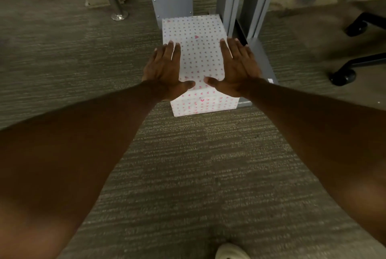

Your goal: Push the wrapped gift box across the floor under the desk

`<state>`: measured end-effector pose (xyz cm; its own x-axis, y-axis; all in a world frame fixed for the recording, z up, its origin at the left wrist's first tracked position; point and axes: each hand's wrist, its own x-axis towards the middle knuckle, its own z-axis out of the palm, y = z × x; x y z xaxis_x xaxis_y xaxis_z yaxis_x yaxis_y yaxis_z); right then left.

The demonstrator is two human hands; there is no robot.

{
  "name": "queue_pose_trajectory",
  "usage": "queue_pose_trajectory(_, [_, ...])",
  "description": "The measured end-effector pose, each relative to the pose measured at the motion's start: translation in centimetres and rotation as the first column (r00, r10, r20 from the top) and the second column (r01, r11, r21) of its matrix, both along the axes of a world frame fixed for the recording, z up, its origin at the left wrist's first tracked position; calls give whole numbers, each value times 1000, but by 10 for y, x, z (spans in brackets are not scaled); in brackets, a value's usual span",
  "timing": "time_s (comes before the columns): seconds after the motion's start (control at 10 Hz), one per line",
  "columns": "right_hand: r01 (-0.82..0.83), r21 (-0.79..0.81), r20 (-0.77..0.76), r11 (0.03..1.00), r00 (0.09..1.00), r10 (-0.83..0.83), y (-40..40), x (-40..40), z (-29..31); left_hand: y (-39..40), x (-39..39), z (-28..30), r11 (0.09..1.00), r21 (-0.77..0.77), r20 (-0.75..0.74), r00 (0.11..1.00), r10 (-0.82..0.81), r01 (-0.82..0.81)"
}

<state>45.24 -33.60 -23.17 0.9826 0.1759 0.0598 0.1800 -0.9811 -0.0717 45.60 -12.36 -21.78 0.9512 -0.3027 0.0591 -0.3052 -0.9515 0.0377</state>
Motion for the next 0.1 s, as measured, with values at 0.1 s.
queue_pose_trajectory(0.1, [14, 17, 16, 1000, 1000, -15, 1, -25, 21, -2, -23, 21, 1000, -5, 4, 1000, -24, 24])
